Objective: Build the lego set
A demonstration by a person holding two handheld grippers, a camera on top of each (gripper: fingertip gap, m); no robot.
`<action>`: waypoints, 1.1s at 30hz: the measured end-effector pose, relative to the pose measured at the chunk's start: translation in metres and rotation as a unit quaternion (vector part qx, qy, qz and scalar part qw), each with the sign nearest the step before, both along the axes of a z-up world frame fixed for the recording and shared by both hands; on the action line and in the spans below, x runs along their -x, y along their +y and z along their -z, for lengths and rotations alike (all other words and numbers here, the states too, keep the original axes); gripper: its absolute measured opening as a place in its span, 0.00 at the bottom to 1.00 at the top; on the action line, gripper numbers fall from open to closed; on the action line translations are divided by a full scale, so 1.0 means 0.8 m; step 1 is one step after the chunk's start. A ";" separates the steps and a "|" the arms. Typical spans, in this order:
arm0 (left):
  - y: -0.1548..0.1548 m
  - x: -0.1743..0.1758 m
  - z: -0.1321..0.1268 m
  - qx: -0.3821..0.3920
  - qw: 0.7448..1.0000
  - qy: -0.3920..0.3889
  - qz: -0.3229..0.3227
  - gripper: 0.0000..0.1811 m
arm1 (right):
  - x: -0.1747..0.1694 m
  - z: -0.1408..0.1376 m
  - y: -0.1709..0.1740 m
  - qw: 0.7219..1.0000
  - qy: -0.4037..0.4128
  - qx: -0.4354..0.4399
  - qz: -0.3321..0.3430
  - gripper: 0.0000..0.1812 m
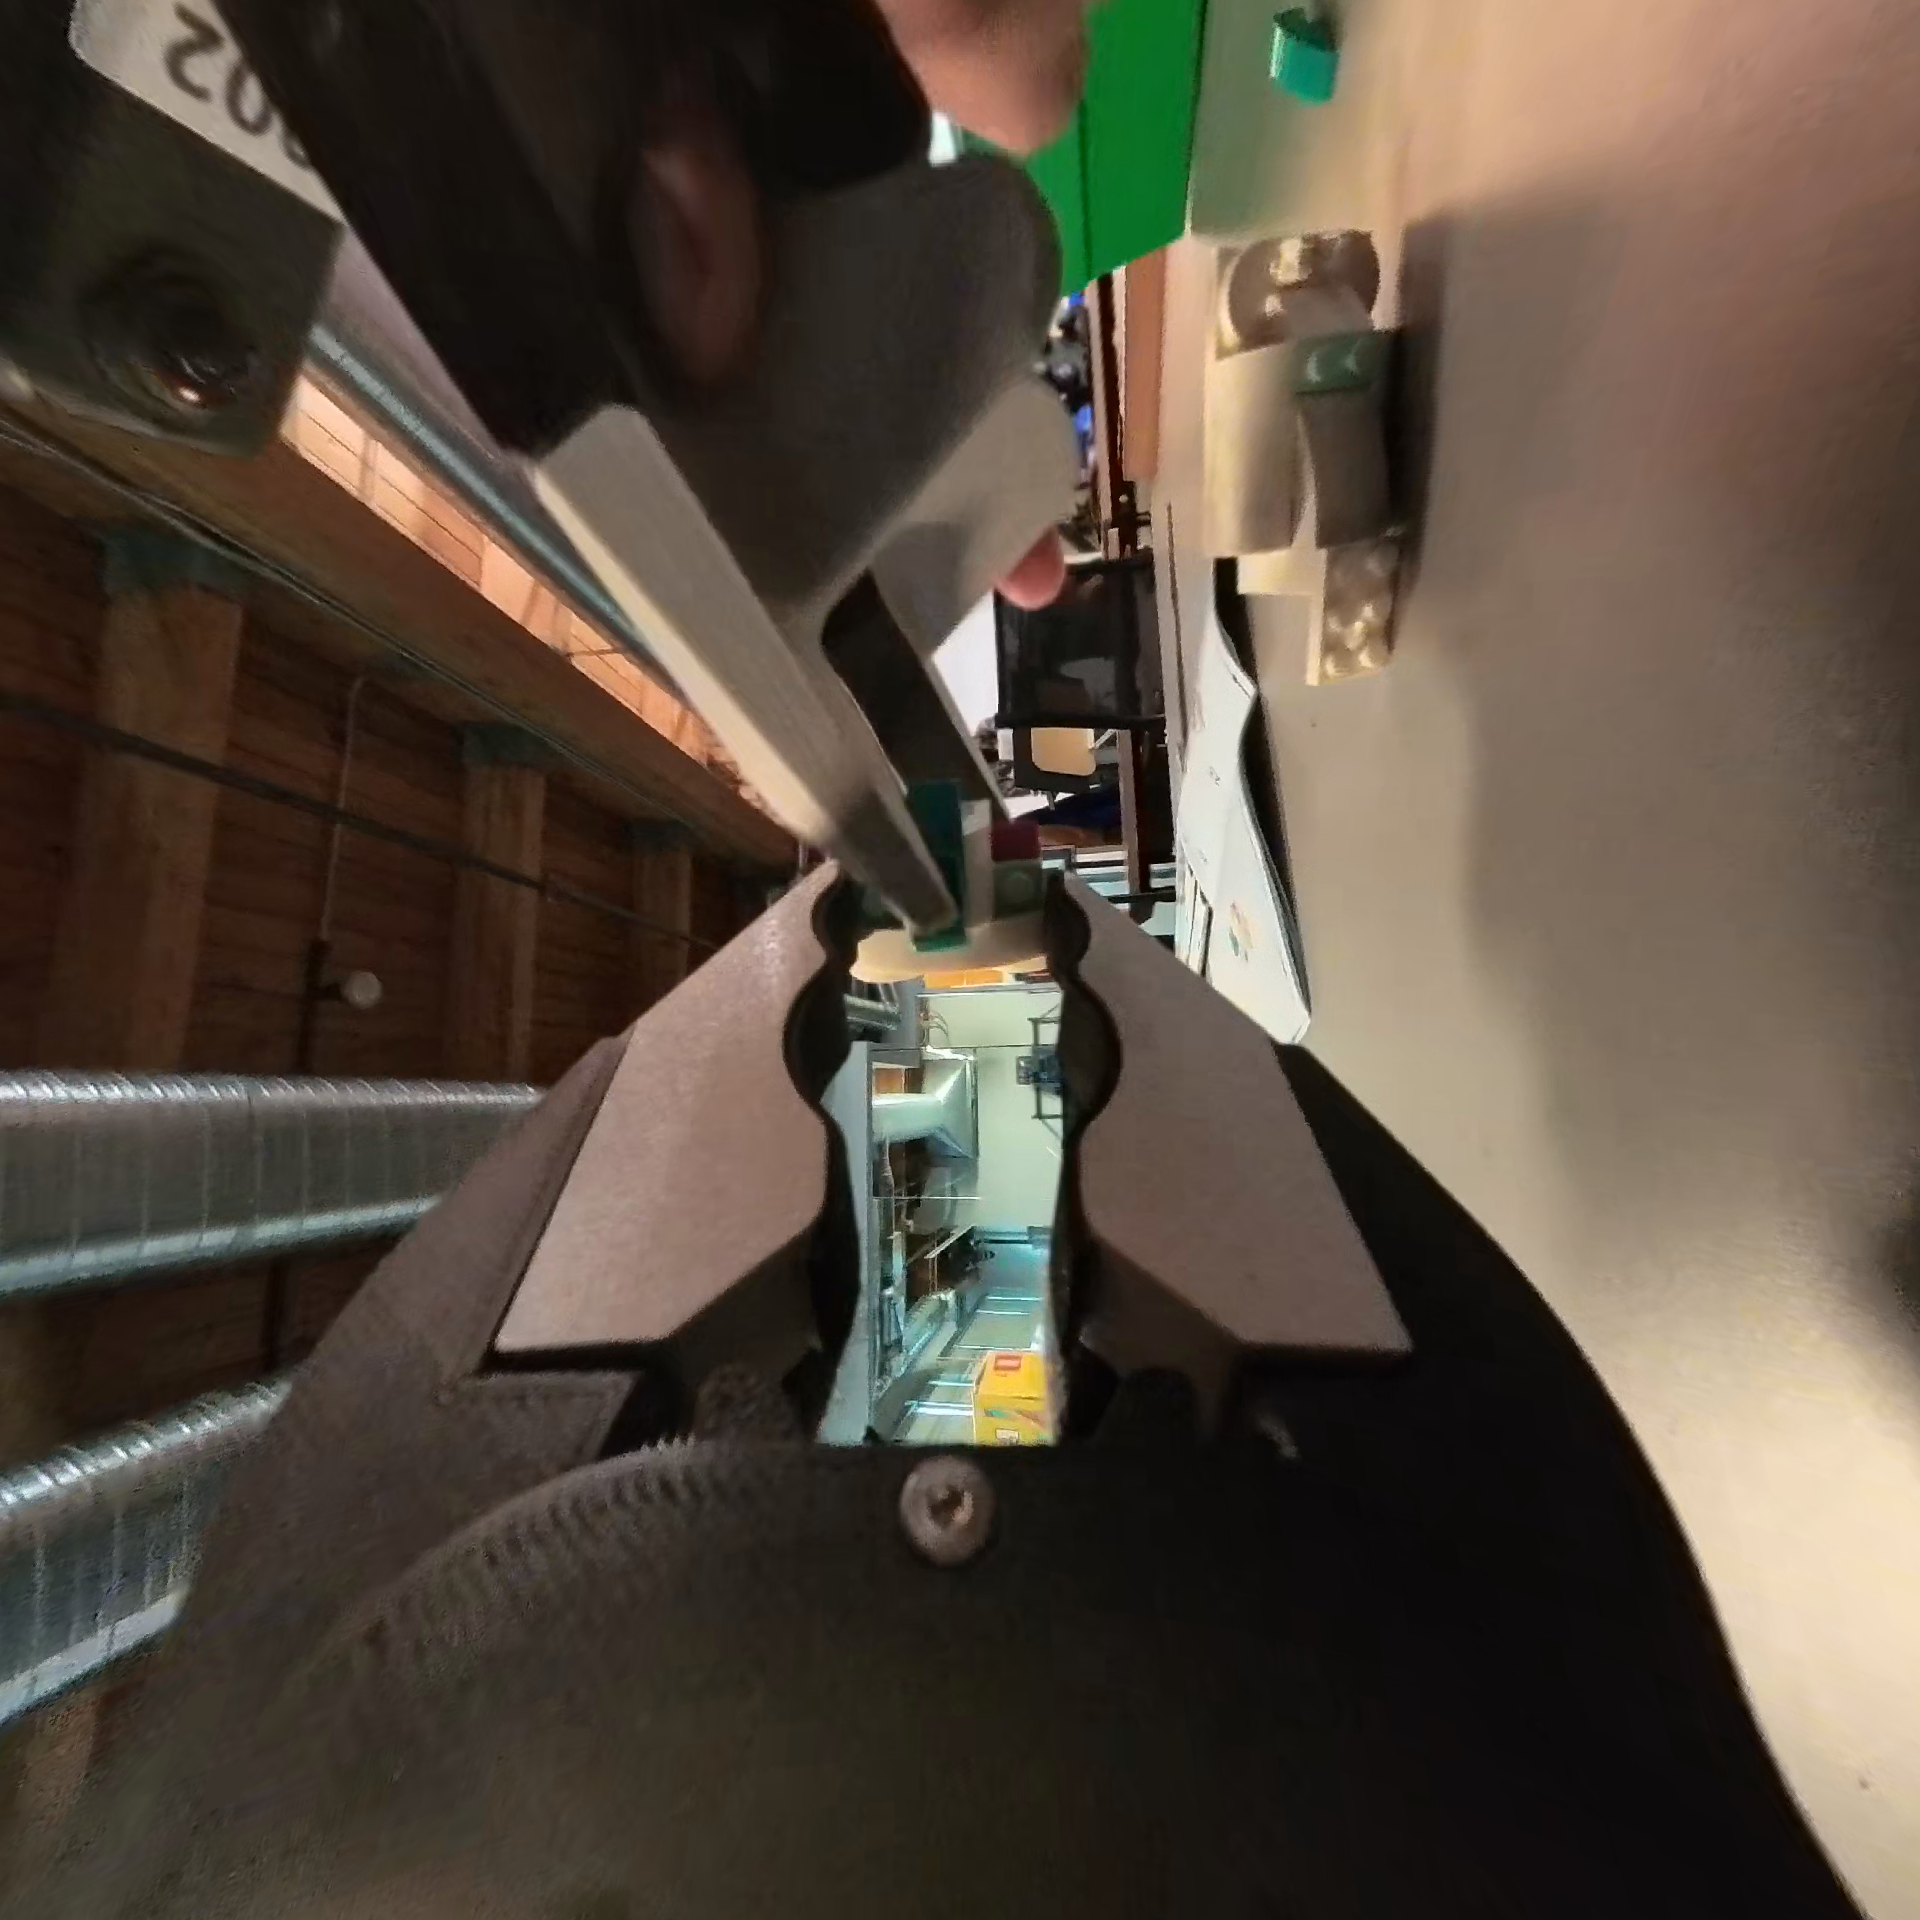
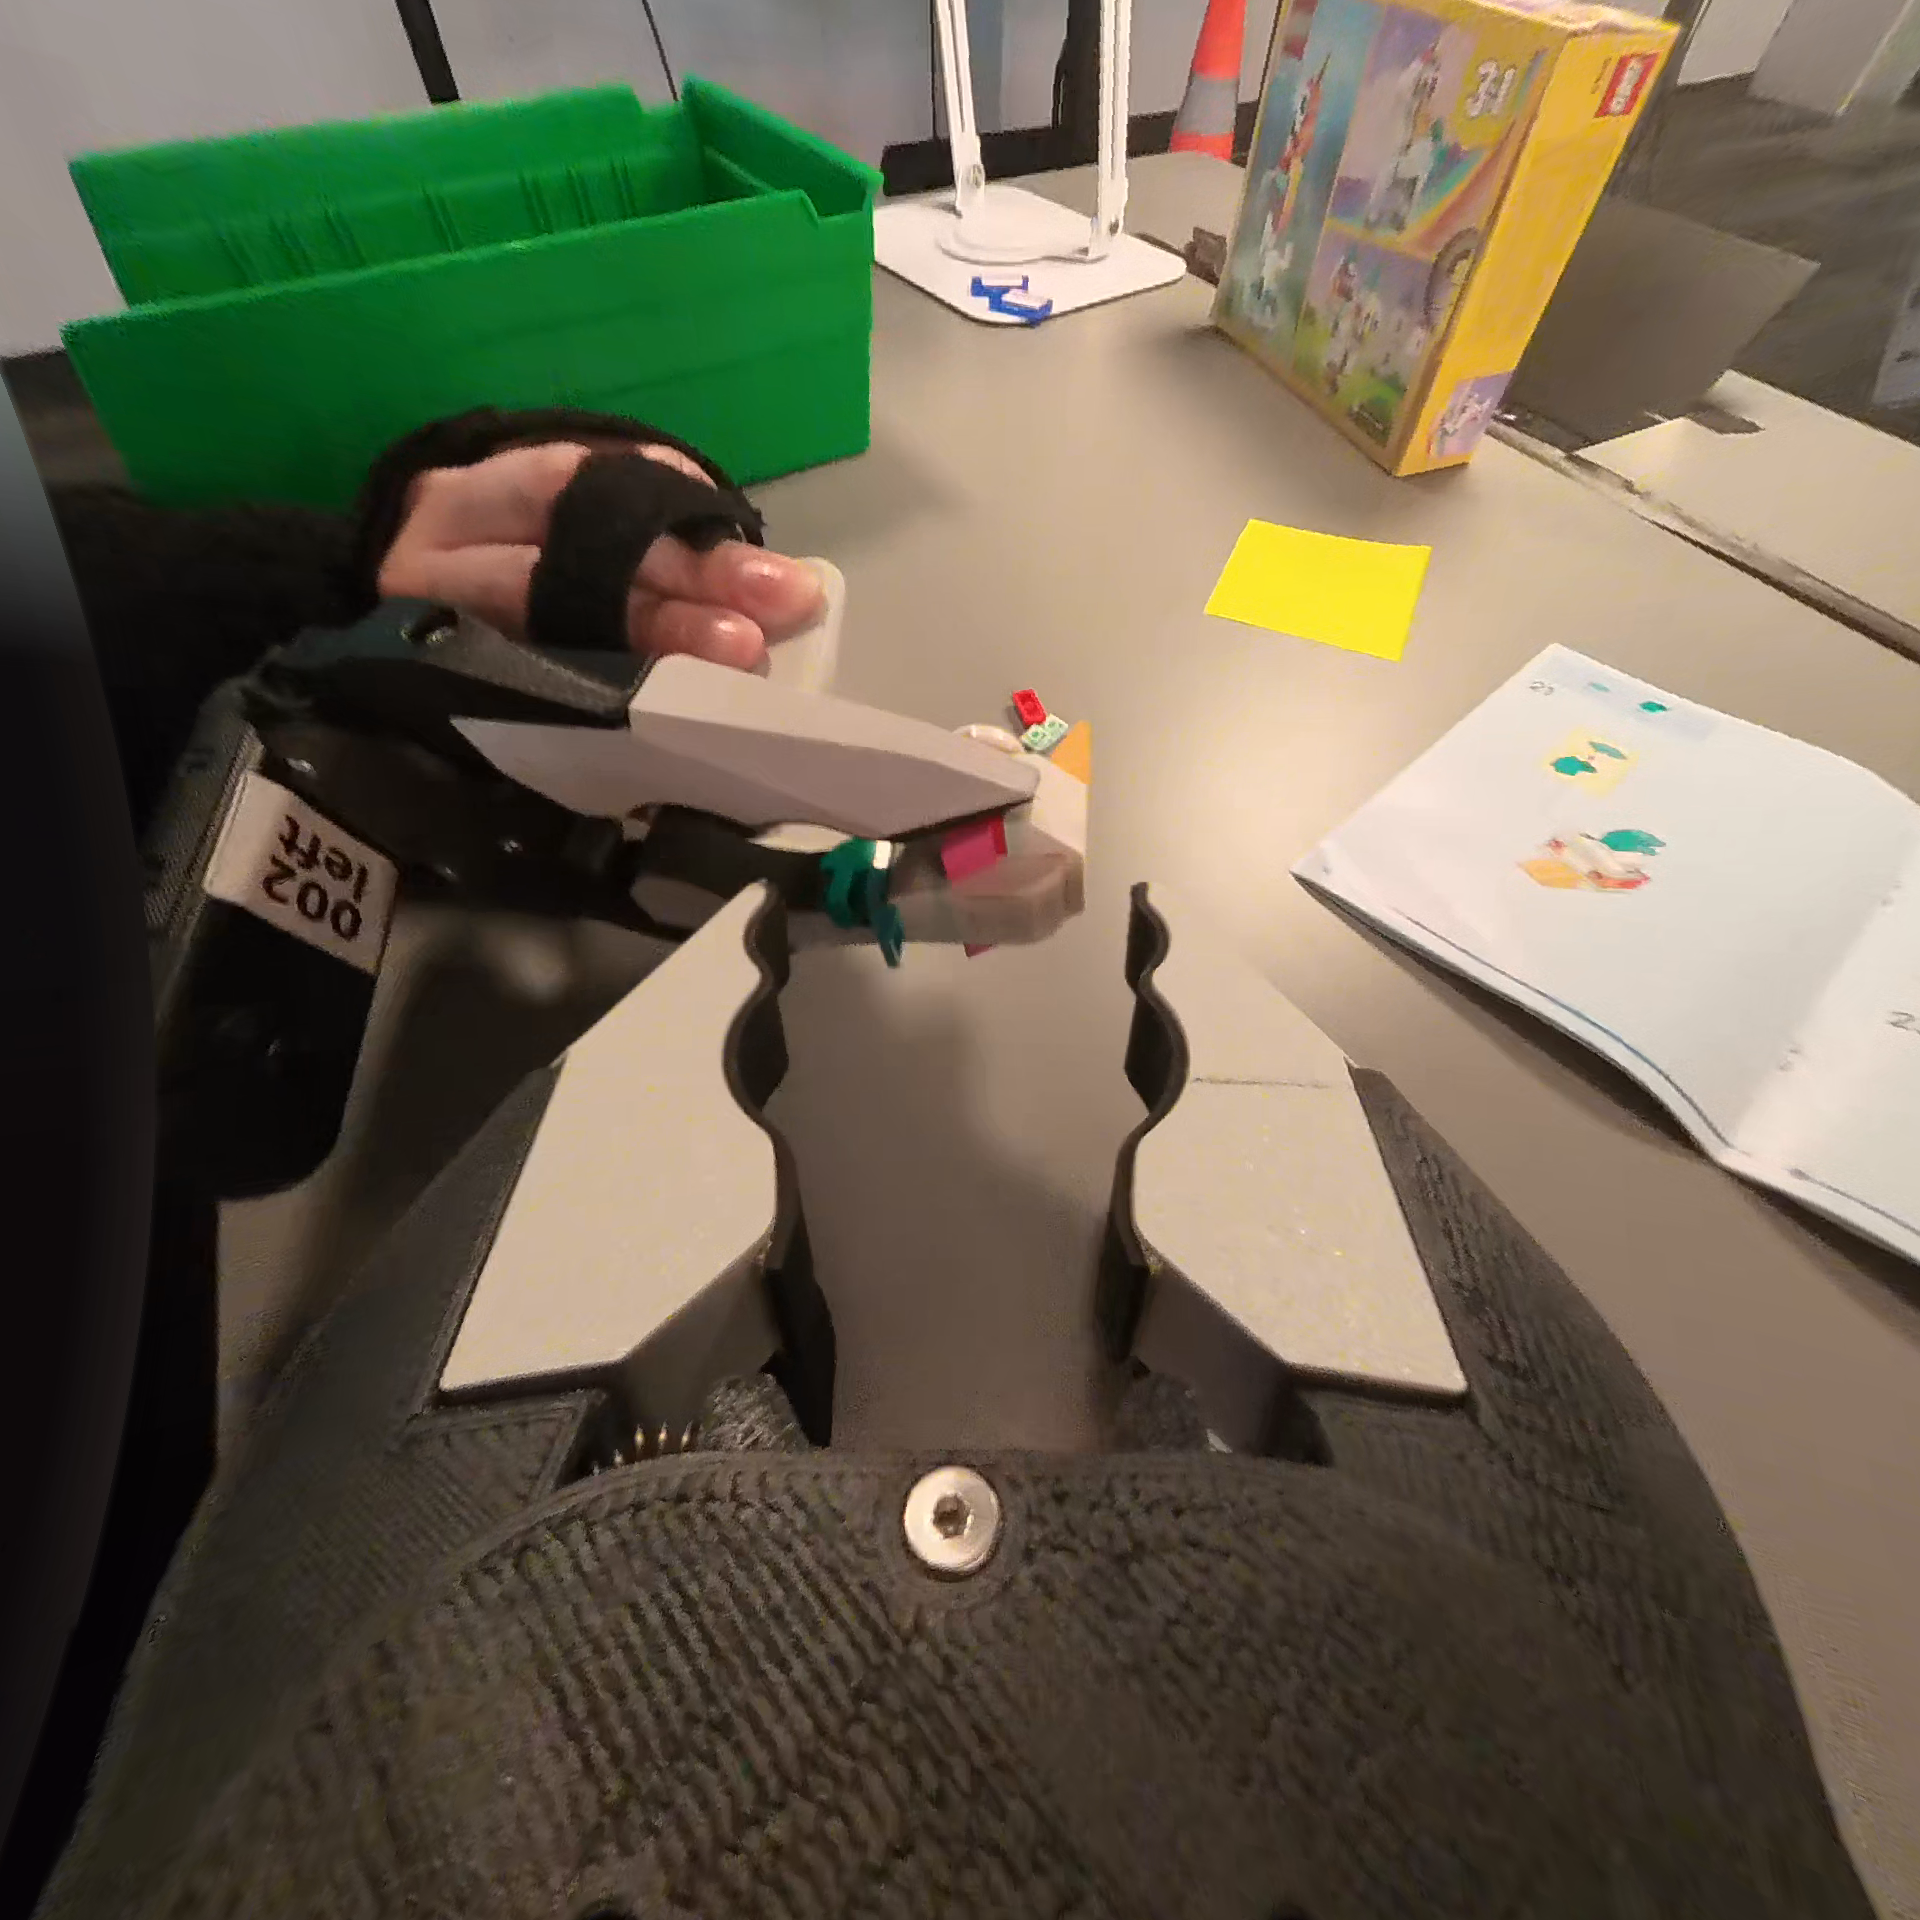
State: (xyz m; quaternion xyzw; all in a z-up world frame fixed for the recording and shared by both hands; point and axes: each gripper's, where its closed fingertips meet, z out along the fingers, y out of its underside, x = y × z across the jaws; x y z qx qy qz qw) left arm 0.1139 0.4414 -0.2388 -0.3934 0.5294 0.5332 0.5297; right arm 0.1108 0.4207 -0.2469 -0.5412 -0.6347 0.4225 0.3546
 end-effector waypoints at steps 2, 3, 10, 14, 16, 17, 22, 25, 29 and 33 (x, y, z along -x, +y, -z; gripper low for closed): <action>-0.001 -0.003 0.000 0.002 1.000 -0.002 0.004 0.19 | 0.006 -0.003 -0.004 1.000 0.013 0.010 0.000 0.33; -0.001 -0.005 0.001 0.003 1.000 -0.002 0.006 0.19 | 0.008 -0.004 -0.004 1.000 0.018 0.008 0.001 0.29; 0.004 -0.003 0.010 0.048 0.997 -0.055 0.020 0.20 | 0.004 0.002 0.003 1.000 0.014 -0.019 0.007 0.27; 0.006 -0.001 0.016 0.074 0.993 -0.084 0.020 0.21 | 0.003 0.003 0.009 0.998 0.022 -0.047 0.025 0.27; 0.012 0.015 0.019 0.078 0.993 -0.085 -0.015 0.26 | 0.001 0.010 0.018 0.996 0.013 -0.080 0.039 0.27; 0.015 0.024 0.018 0.072 0.993 -0.085 -0.028 0.26 | 0.000 0.015 0.018 0.996 0.008 -0.076 0.041 0.27; 0.023 0.071 0.032 0.123 0.975 -0.154 -0.103 0.24 | -0.006 0.033 0.029 0.995 -0.016 -0.032 0.094 0.27; 0.023 0.095 0.031 0.167 0.929 -0.301 -0.134 0.21 | -0.007 0.034 0.033 0.990 -0.014 -0.062 0.130 0.27; 0.008 0.056 0.015 0.262 0.789 -0.555 -0.026 0.23 | -0.006 0.006 0.040 0.975 0.055 -0.122 0.175 0.27; -0.009 0.019 -0.027 0.289 0.647 -0.699 0.095 0.29 | -0.007 -0.028 0.041 0.952 0.135 -0.172 0.213 0.27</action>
